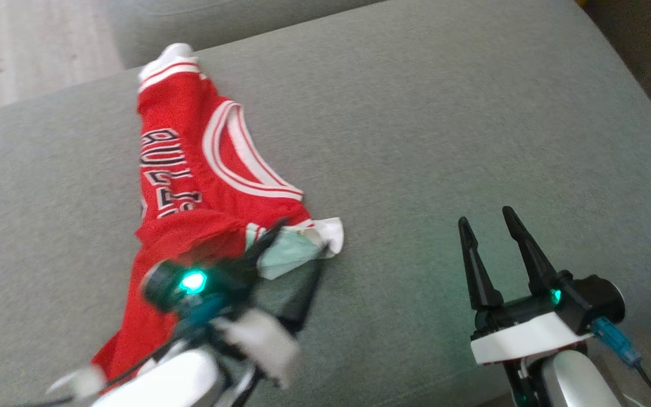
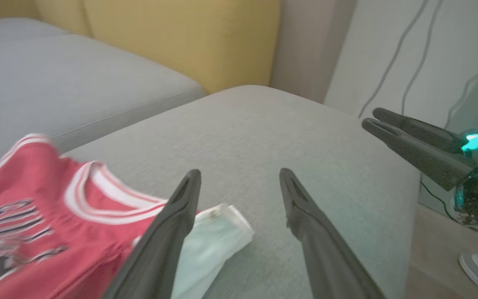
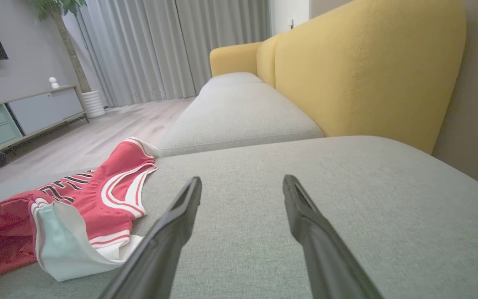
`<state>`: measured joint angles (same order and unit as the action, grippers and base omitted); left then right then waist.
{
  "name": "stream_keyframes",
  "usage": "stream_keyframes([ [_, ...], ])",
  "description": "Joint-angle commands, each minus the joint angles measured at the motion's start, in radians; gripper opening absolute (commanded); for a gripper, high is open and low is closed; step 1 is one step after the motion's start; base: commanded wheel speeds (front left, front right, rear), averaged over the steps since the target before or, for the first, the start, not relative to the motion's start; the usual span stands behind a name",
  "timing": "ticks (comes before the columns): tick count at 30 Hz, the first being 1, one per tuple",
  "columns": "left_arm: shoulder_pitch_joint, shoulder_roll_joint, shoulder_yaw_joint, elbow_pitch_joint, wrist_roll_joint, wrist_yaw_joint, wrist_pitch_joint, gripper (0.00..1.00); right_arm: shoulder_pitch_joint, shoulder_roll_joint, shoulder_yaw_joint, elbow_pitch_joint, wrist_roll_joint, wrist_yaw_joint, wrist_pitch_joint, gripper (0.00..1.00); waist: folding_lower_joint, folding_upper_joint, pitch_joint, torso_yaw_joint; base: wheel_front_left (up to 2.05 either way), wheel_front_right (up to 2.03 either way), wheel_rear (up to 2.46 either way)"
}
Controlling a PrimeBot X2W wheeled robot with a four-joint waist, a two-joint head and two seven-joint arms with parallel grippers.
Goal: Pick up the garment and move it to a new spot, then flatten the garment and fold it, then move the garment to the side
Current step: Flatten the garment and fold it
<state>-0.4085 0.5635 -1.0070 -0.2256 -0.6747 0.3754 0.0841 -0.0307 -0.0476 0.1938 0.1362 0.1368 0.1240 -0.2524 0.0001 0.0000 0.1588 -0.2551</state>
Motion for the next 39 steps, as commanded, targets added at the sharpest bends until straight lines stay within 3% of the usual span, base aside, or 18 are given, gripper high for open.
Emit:
stream_keyframes([
  [1, -0.057, 0.0, 0.022, -0.006, 0.018, -0.012, 0.016, 1.0, -0.033, -0.003, 0.026, -0.033, 0.006, 0.007, -0.009, 1.0, -0.0001, 0.0, 0.011, -0.029, 0.0, 0.0, 0.0],
  [5, -0.176, -0.079, -0.063, 0.119, 0.072, -0.085, 0.106, 1.0, -0.032, -0.003, 0.023, -0.036, 0.016, 0.007, -0.009, 1.0, -0.0001, 0.0, 0.023, -0.072, 0.0, 0.0, 0.0],
  [10, -0.258, -0.105, -0.146, 0.263, 0.111, -0.167, 0.203, 1.0, -0.025, -0.003, 0.019, -0.039, 0.023, 0.007, -0.009, 1.0, -0.0001, 0.0, 0.034, -0.101, 0.0, 0.0, 0.0],
  [14, -0.29, -0.116, -0.183, 0.352, 0.128, -0.197, 0.257, 1.0, -0.026, -0.003, 0.021, -0.04, 0.029, 0.007, -0.009, 1.0, -0.0001, 0.0, 0.037, -0.112, 0.0, 0.0, 0.0],
  [15, -0.295, -0.116, -0.189, 0.371, 0.133, -0.197, 0.269, 0.87, -0.027, -0.003, 0.02, -0.041, 0.03, 0.007, -0.009, 1.0, -0.0001, 0.0, 0.037, -0.113, 0.0, 0.0, 0.0],
  [16, -0.297, -0.116, -0.193, 0.387, 0.134, -0.197, 0.278, 0.51, -0.027, -0.003, 0.019, -0.042, 0.031, 0.007, -0.009, 1.0, -0.0001, 0.0, 0.037, -0.114, 0.0, 0.0, 0.0],
  [18, -0.295, -0.119, -0.198, 0.417, 0.132, -0.198, 0.29, 0.42, -0.027, -0.003, 0.016, -0.044, 0.033, 0.007, -0.009, 1.0, -0.0001, 0.0, 0.038, -0.114, 0.0, 0.0, 0.0],
  [22, -0.297, -0.123, -0.211, 0.469, 0.148, -0.194, 0.297, 0.4, -0.027, -0.003, 0.013, -0.044, 0.033, 0.007, -0.009, 1.0, -0.0001, 0.0, 0.038, -0.109, 0.0, 0.0, 0.0],
  [23, -0.296, -0.126, -0.215, 0.495, 0.149, -0.198, 0.301, 0.33, -0.028, -0.003, 0.013, -0.044, 0.033, 0.007, -0.009, 1.0, -0.0001, 0.0, 0.038, -0.106, 0.0, 0.0, 0.0],
  [25, -0.296, -0.132, -0.218, 0.518, 0.149, -0.204, 0.297, 0.05, -0.03, -0.003, 0.015, -0.043, 0.033, 0.007, -0.009, 1.0, -0.0001, 0.0, 0.038, -0.103, 0.0, 0.0, 0.0],
  [26, -0.295, -0.135, -0.219, 0.528, 0.148, -0.206, 0.292, 0.0, -0.031, -0.003, 0.015, -0.043, 0.033, 0.007, -0.009, 1.0, -0.0001, 0.0, 0.038, -0.102, 0.0, 0.0, 0.0],
  [39, -0.277, -0.177, -0.203, 0.603, 0.104, -0.235, 0.222, 0.0, -0.036, -0.003, 0.017, -0.037, 0.032, 0.007, -0.009, 1.0, -0.0001, 0.0, 0.039, -0.104, 0.0, 0.0, 0.0],
])
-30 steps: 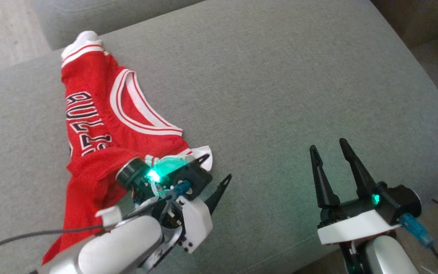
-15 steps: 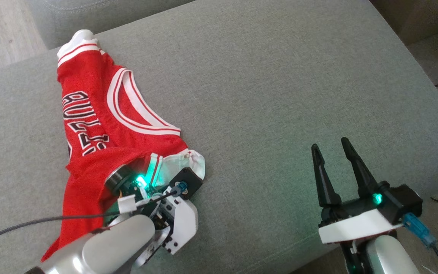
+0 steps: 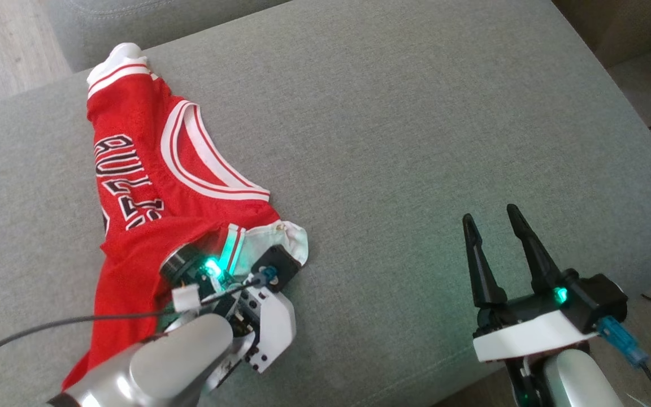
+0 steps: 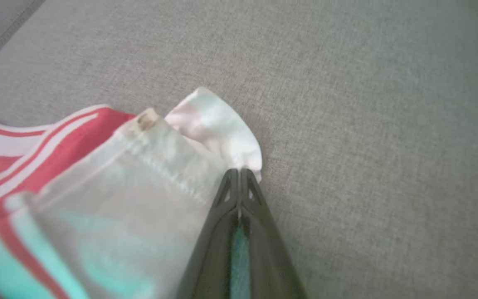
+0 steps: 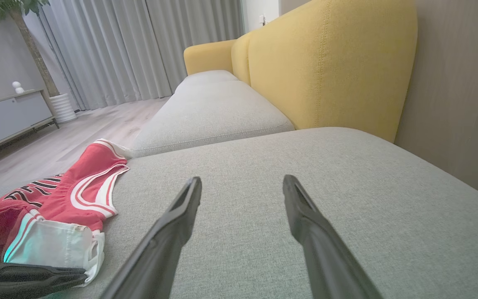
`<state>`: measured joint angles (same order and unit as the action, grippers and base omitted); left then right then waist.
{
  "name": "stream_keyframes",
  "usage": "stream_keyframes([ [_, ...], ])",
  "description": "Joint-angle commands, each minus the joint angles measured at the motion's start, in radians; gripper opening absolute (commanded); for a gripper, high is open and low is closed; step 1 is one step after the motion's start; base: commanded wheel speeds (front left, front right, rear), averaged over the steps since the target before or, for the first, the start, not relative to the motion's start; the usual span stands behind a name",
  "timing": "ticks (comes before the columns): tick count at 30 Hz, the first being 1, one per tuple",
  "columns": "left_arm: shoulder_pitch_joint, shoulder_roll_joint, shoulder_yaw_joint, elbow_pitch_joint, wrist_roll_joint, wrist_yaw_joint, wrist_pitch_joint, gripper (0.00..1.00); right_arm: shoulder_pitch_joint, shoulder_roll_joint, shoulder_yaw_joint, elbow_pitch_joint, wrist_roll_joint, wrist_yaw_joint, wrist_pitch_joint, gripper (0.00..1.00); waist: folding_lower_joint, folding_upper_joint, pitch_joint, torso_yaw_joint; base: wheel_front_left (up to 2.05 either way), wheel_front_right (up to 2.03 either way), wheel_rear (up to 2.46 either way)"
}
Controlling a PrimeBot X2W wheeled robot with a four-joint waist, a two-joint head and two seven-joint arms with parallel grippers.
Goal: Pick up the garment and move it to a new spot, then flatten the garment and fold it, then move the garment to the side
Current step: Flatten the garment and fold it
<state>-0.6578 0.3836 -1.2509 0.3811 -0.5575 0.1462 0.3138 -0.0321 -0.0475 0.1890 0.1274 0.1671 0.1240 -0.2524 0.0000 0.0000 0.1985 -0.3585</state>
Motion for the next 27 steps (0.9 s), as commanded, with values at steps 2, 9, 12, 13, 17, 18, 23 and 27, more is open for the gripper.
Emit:
stream_keyframes([
  [2, -0.019, -0.004, 0.045, -0.001, -0.032, -0.021, -0.019, 0.0, -0.034, -0.003, 0.021, -0.026, 0.001, 0.007, -0.009, 1.0, 0.0, 0.0, -0.002, -0.002, 0.0, 0.0, 0.0],
  [9, 0.024, -0.037, 0.069, -0.007, -0.123, -0.074, -0.038, 0.0, -0.031, -0.003, 0.019, -0.023, -0.001, 0.007, -0.009, 1.0, 0.0, 0.0, -0.009, -0.004, 0.0, 0.0, 0.0],
  [12, 0.044, -0.053, 0.077, -0.016, -0.169, -0.105, -0.039, 0.0, -0.029, -0.003, 0.019, -0.023, -0.003, 0.007, -0.009, 1.0, 0.0, 0.0, -0.013, -0.005, 0.0, 0.0, 0.0],
  [13, 0.049, -0.057, 0.076, -0.02, -0.179, -0.116, -0.038, 0.0, -0.029, -0.003, 0.02, -0.023, -0.003, 0.007, -0.009, 1.0, 0.0, 0.0, -0.014, -0.006, 0.0, 0.0, 0.0],
  [17, 0.079, -0.069, 0.083, -0.058, -0.239, -0.159, -0.039, 0.0, -0.026, -0.003, 0.018, -0.024, -0.006, 0.007, -0.009, 1.0, 0.0, 0.0, -0.015, -0.01, 0.0, 0.0, 0.0],
  [18, 0.086, -0.07, 0.085, -0.068, -0.251, -0.168, -0.041, 0.0, -0.026, -0.003, 0.017, -0.024, -0.006, 0.007, -0.009, 1.0, 0.0, 0.0, -0.014, -0.01, 0.0, 0.0, 0.0],
  [23, 0.106, -0.073, 0.101, -0.096, -0.251, -0.16, -0.102, 0.12, -0.022, -0.003, 0.012, -0.026, -0.007, 0.007, -0.009, 1.0, 0.0, 0.0, -0.015, -0.009, 0.0, 0.0, 0.0],
  [27, 0.137, -0.081, 0.125, -0.135, -0.268, -0.166, -0.175, 1.0, -0.02, -0.003, 0.01, -0.025, -0.01, 0.007, -0.009, 1.0, 0.0, 0.0, -0.025, -0.007, 0.0, 0.0, 0.0],
])
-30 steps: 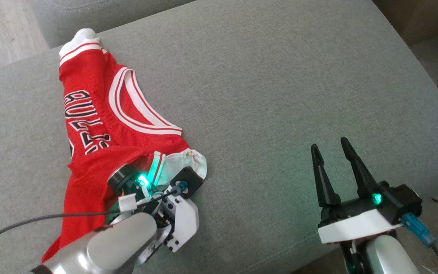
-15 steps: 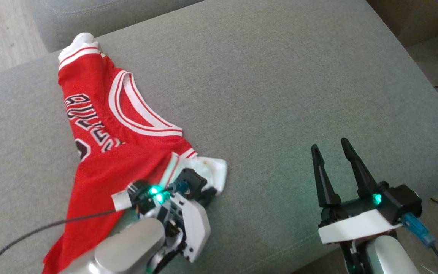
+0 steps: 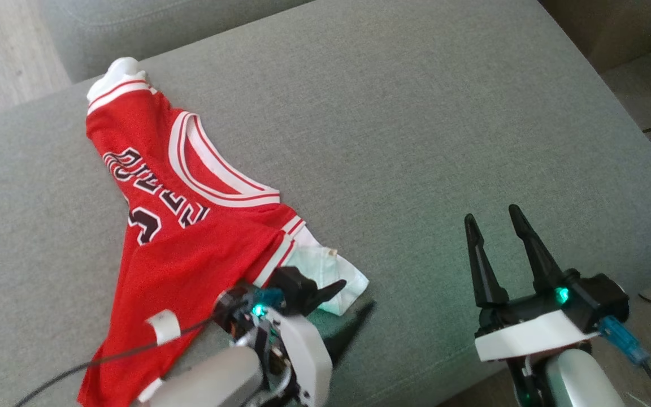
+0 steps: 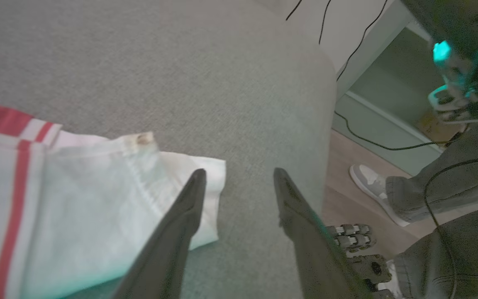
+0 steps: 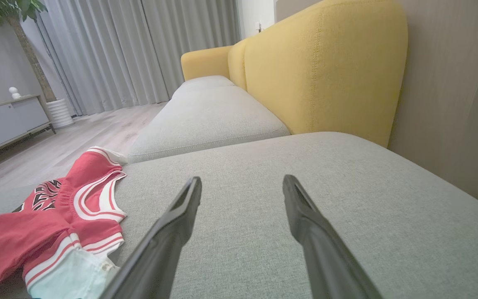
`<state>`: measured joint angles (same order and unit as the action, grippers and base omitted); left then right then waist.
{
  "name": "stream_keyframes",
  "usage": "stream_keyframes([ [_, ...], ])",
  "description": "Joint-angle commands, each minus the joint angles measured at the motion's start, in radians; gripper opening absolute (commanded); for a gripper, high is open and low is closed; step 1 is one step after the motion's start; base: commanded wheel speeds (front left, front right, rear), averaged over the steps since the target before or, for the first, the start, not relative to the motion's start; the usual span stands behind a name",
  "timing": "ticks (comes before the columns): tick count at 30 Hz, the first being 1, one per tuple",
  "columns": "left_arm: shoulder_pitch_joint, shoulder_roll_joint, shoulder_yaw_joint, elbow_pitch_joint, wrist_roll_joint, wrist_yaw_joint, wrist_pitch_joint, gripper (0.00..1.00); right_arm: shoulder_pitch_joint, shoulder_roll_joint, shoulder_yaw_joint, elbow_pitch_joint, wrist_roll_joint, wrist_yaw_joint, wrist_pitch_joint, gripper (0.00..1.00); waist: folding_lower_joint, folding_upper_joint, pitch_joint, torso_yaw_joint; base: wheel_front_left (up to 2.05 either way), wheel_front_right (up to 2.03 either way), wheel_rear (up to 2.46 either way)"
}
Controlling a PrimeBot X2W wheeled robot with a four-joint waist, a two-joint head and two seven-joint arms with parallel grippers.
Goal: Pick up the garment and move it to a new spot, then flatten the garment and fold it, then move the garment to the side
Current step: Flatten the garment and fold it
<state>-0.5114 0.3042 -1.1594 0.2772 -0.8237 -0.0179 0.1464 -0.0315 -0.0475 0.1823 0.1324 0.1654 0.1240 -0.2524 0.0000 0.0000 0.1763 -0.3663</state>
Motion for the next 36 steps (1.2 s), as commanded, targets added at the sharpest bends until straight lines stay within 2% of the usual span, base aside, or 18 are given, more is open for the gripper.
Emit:
stream_keyframes([
  [1, 0.0, 0.002, 0.037, -0.046, -0.007, -0.002, -0.019, 1.0, -0.019, -0.003, 0.014, -0.03, -0.011, 0.007, -0.009, 1.0, 0.0, 0.0, -0.008, 0.003, 0.0, 0.0, 0.0],
  [4, 0.039, 0.018, 0.07, -0.114, -0.028, 0.019, -0.069, 1.0, -0.01, -0.003, -0.001, -0.033, -0.023, 0.007, -0.009, 1.0, 0.0, 0.0, -0.025, 0.013, 0.0, 0.0, 0.0],
  [6, 0.065, 0.035, 0.102, -0.166, -0.029, 0.053, -0.118, 1.0, -0.002, -0.003, -0.019, -0.038, -0.034, 0.007, -0.009, 1.0, 0.0, 0.0, -0.039, 0.028, 0.0, 0.0, 0.0],
  [8, 0.095, 0.054, 0.141, -0.211, -0.018, 0.102, -0.179, 1.0, 0.007, -0.003, -0.037, -0.041, -0.046, 0.007, -0.009, 1.0, 0.0, 0.0, -0.055, 0.047, 0.0, 0.0, 0.0],
  [11, 0.143, 0.081, 0.212, -0.254, 0.017, 0.202, -0.297, 1.0, 0.019, -0.003, -0.065, -0.048, -0.063, 0.007, -0.009, 1.0, 0.0, 0.0, -0.077, 0.084, 0.0, 0.0, 0.0],
  [14, 0.2, 0.108, 0.264, -0.266, 0.046, 0.282, -0.367, 1.0, 0.03, -0.003, -0.089, -0.053, -0.079, 0.007, -0.009, 1.0, 0.0, 0.0, -0.102, 0.126, 0.0, 0.0, 0.0],
  [17, 0.265, 0.125, 0.325, -0.266, 0.066, 0.34, -0.398, 1.0, 0.039, -0.003, -0.106, -0.05, -0.099, 0.007, -0.009, 1.0, 0.0, 0.0, -0.123, 0.169, 0.0, 0.0, 0.0],
  [20, 0.331, 0.125, 0.415, -0.272, 0.095, 0.375, -0.407, 1.0, 0.047, -0.003, -0.124, -0.045, -0.111, 0.007, -0.009, 1.0, 0.0, 0.0, -0.142, 0.213, 0.0, 0.0, 0.0],
  [21, 0.331, 0.125, 0.415, -0.272, 0.095, 0.375, -0.407, 1.0, 0.047, -0.003, -0.124, -0.045, -0.111, 0.007, -0.009, 1.0, 0.0, 0.0, -0.142, 0.213, 0.0, 0.0, 0.0],
  [24, 0.417, 0.098, 0.554, -0.301, 0.162, 0.384, -0.408, 1.0, 0.056, -0.003, -0.13, -0.027, -0.12, 0.007, -0.009, 1.0, 0.0, 0.0, -0.152, 0.25, 0.0, 0.0, 0.0],
  [27, 0.505, 0.071, 0.682, -0.307, 0.25, 0.364, -0.408, 1.0, 0.062, -0.003, -0.13, -0.001, -0.126, 0.007, -0.009, 1.0, 0.0, 0.0, -0.159, 0.282, 0.0, 0.0, 0.0],
  [31, 0.597, 0.019, 0.828, -0.278, 0.337, 0.307, -0.408, 1.0, 0.061, -0.003, -0.115, 0.038, -0.119, 0.007, -0.009, 1.0, 0.0, 0.0, -0.165, 0.306, 0.0, 0.0, 0.0],
  [36, 0.646, -0.056, 0.943, -0.225, 0.417, 0.194, -0.408, 1.0, 0.057, -0.003, -0.112, 0.082, -0.114, 0.007, -0.009, 1.0, 0.0, 0.0, -0.169, 0.326, 0.0, 0.0, 0.0],
])
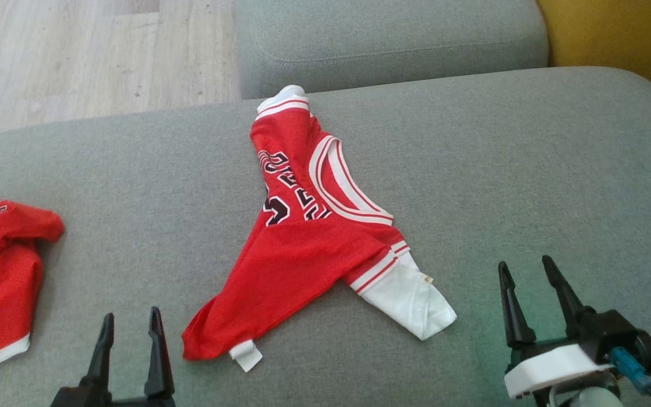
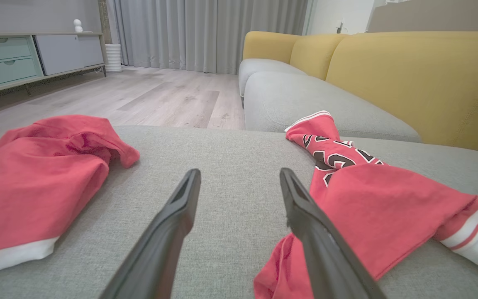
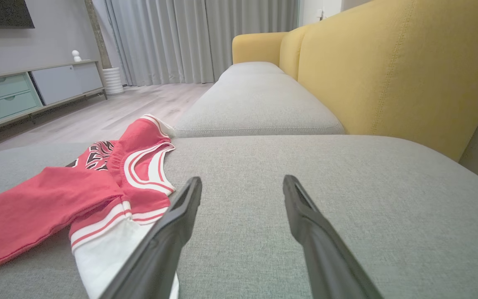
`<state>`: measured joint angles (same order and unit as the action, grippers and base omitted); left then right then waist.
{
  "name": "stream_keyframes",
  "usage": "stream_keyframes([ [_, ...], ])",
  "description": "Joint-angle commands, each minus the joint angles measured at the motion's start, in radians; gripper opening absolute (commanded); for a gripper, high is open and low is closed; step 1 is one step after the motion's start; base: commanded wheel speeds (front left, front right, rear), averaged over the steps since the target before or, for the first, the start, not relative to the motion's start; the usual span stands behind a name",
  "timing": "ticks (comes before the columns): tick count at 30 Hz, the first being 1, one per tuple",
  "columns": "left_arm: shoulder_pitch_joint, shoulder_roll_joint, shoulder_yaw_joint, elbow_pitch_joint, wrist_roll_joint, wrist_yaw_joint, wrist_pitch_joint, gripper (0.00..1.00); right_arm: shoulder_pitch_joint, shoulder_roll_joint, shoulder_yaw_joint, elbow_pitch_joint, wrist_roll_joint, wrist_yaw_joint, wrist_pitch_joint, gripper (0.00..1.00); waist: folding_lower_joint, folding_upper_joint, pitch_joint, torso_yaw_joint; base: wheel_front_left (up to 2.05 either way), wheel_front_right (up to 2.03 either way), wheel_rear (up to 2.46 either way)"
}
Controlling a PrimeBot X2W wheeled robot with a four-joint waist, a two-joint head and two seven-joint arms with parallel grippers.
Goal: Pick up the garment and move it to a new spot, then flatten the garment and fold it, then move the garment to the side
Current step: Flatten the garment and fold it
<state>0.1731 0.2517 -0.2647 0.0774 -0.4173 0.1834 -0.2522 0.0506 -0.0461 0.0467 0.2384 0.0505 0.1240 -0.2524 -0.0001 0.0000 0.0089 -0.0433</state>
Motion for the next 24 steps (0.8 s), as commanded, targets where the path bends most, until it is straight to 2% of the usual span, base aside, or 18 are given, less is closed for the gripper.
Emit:
stream_keyframes([
  [1, -0.034, -0.019, 0.066, -0.015, 0.025, -0.03, -0.009, 1.0, -0.026, -0.004, 0.025, -0.015, -0.001, 0.007, -0.009, 1.0, 0.0001, 0.0, -0.002, 0.004, 0.0, 0.0, 0.0],
  [8, -0.026, -0.106, 0.164, 0.036, 0.11, -0.144, -0.009, 1.0, -0.038, -0.004, 0.033, 0.011, 0.005, 0.007, -0.009, 1.0, 0.0001, 0.0, -0.008, 0.008, 0.0, 0.0, 0.0],
  [12, -0.029, -0.145, 0.217, 0.042, 0.156, -0.194, -0.009, 1.0, -0.048, -0.004, 0.033, 0.015, 0.003, 0.007, -0.009, 1.0, 0.0001, 0.0, -0.014, 0.005, 0.0, 0.0, 0.0],
  [16, -0.016, -0.161, 0.234, 0.05, 0.17, -0.217, -0.009, 1.0, -0.062, -0.004, 0.038, 0.007, -0.004, 0.007, -0.008, 1.0, 0.0001, 0.0, -0.022, 0.0, 0.0, 0.0, 0.0],
  [19, -0.006, -0.159, 0.204, 0.094, 0.169, -0.24, 0.013, 1.0, -0.069, -0.008, 0.076, 0.004, -0.01, 0.007, 0.057, 1.0, 0.0001, 0.0, -0.023, -0.003, 0.0, 0.0, 0.0],
  [24, -0.001, -0.161, 0.165, 0.104, 0.129, -0.264, 0.139, 1.0, -0.055, -0.036, 0.158, 0.025, 0.011, 0.007, 0.234, 1.0, 0.0001, 0.0, -0.01, -0.005, 0.0, 0.0, 0.0],
])
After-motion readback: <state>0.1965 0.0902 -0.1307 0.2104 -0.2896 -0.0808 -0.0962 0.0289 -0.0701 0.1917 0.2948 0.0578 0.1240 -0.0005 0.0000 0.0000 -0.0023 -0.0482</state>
